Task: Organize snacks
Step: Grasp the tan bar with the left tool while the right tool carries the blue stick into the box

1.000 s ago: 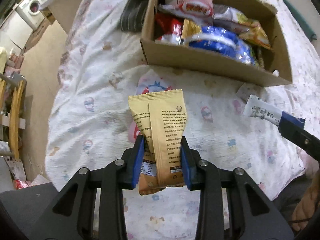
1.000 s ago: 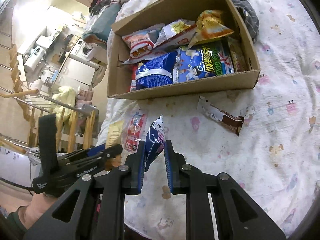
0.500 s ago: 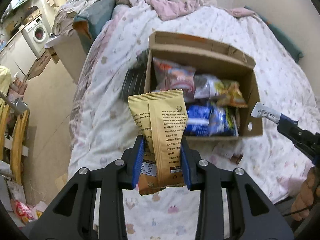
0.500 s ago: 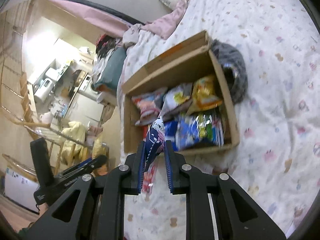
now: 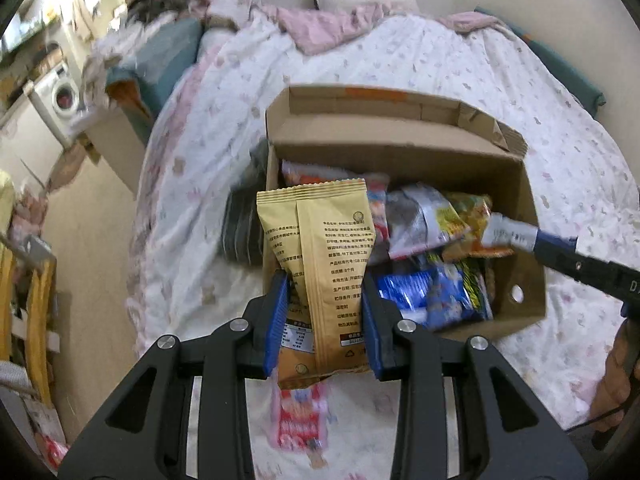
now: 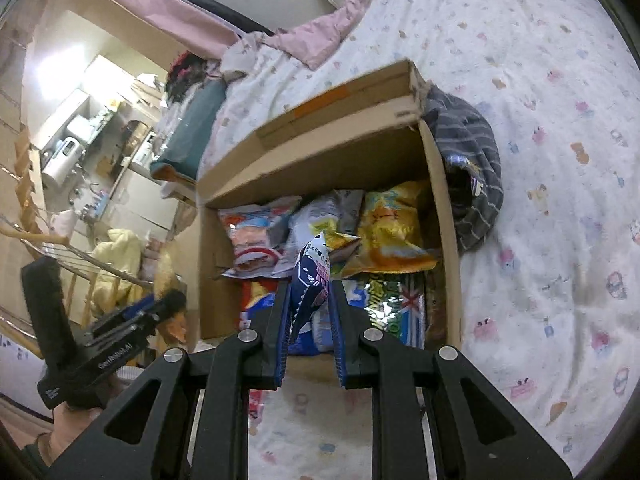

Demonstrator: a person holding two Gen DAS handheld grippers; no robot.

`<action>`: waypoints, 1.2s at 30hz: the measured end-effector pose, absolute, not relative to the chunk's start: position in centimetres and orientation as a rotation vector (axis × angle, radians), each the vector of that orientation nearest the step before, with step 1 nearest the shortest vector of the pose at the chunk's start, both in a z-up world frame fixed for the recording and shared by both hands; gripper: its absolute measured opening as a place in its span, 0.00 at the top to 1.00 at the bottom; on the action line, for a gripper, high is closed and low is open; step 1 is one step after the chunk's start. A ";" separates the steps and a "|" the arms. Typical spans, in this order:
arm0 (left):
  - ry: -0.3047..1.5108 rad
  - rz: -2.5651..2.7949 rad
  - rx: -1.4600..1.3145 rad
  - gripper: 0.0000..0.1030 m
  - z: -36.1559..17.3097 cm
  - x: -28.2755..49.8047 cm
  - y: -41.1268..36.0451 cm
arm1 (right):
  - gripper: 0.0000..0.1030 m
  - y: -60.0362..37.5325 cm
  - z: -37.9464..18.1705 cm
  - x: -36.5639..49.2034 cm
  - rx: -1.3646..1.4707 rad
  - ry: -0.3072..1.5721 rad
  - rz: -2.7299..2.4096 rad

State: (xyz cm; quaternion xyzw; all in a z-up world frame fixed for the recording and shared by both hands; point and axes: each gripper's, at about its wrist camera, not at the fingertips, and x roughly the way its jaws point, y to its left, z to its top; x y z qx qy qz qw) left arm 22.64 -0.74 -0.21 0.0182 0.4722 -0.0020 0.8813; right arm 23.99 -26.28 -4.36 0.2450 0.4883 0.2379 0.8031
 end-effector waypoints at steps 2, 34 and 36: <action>0.891 -0.005 0.086 0.71 -0.3 22.6 -1.1 | 0.81 -26.1 -5.1 24.1 0.538 1.064 0.509; 1.029 -0.082 -0.084 0.62 -2.8 24.8 0.0 | 0.77 -23.4 -6.9 24.6 0.463 1.079 0.508; 1.008 -0.086 -0.084 0.48 -2.3 24.5 0.0 | 0.77 -23.2 -6.4 24.4 0.445 1.055 0.513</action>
